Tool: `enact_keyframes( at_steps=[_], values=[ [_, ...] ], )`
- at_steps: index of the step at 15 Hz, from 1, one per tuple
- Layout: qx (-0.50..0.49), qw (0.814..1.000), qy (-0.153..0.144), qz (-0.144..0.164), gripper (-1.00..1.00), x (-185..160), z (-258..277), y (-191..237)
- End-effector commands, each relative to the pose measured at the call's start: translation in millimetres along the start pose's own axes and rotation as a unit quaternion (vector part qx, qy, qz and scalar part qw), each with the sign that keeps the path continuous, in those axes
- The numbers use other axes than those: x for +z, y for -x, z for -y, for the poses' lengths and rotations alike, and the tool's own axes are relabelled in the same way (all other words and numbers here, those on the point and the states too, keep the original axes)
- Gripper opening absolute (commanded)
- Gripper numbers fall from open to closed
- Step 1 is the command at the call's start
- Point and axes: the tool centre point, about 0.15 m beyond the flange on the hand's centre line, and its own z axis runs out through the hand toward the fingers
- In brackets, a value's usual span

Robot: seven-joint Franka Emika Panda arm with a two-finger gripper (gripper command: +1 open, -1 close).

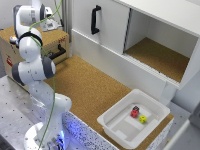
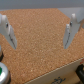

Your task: Toggle the red light switch to turn off the red light

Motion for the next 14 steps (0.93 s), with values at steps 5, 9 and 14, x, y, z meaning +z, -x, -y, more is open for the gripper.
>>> enact_keyframes(
  at_steps=[5, 9, 14],
  values=[
    [-0.035, 0.994, -0.090, 0.057, 1.00, 4, 42, -30],
    [-0.063, 0.988, -0.100, 0.098, 1.00, 10, 103, -57],
    [-0.150, 0.982, -0.049, 0.105, 1.00, 9, 166, -84]
  ],
)
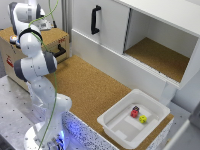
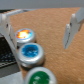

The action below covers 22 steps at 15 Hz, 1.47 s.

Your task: Toggle the red light switch to turn off the red light

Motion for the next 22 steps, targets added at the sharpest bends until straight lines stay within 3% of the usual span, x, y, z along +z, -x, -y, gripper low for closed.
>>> enact_keyframes(
  at_steps=[1, 4, 6, 9, 10, 11, 14, 19, 22],
  values=[
    [-0.062, 0.990, 0.050, 0.120, 1.00, 7, 49, -70],
    [-0.085, 0.983, 0.077, 0.144, 1.00, 30, 64, -92],
    [-0.092, 0.981, 0.064, 0.158, 1.00, 51, 76, -109],
    [-0.073, 0.984, 0.036, 0.158, 1.00, 55, 70, -123],
    [-0.066, 0.985, 0.042, 0.156, 1.00, 54, 65, -127],
    [-0.059, 0.985, 0.057, 0.150, -1.00, 53, 60, -130],
    [-0.043, 0.988, 0.066, 0.135, -1.00, 45, 52, -130],
    [-0.031, 0.987, 0.072, 0.139, -1.00, 49, 50, -113],
    [-0.022, 0.989, 0.055, 0.138, -1.00, 53, 47, -111]
  ],
)
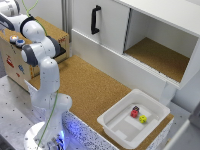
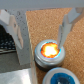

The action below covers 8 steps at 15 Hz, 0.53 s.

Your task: Toggle the red light switch to turn off the red light

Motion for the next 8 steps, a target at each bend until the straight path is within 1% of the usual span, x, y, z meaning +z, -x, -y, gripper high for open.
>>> enact_keyframes(
  at_steps=[1, 3, 6, 8],
  values=[
    [0.016, 0.996, -0.006, 0.085, -1.00, 1, -10, -30],
    [0.016, 0.996, -0.015, 0.084, -1.00, 8, -13, -34],
    [0.010, 0.996, -0.005, 0.089, -1.00, 21, -15, -44],
    [0.012, 0.995, -0.008, 0.097, -1.00, 34, -16, -48]
  ],
)
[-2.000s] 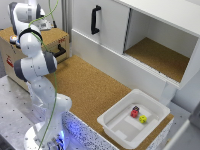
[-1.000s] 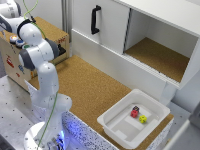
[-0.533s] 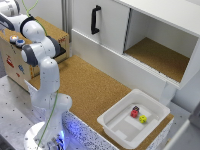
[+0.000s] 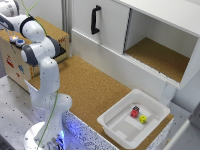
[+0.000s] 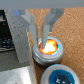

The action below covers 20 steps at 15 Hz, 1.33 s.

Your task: Toggle the red light switch to turn off the red light

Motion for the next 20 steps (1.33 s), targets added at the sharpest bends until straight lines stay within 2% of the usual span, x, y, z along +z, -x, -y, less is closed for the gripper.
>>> enact_keyframes(
  at_steps=[1, 5, 8, 11, 12, 13, 17, 20],
  values=[
    [0.007, 0.996, 0.001, 0.093, -1.00, 31, -13, -51],
    [0.010, 0.995, 0.008, 0.101, -1.00, 47, -15, -53],
    [0.028, 0.997, 0.007, 0.077, -1.00, 23, -21, -48],
    [0.034, 0.998, -0.001, 0.045, -1.00, -25, -24, -39],
    [0.041, 0.998, -0.009, 0.040, 1.00, -35, -27, -37],
    [0.060, 0.998, -0.007, 0.029, 1.00, -44, -35, -34],
    [0.113, 0.992, -0.044, 0.029, 1.00, -41, -62, -26],
    [0.164, 0.985, -0.048, 0.023, 1.00, -38, -82, -12]
  ],
)
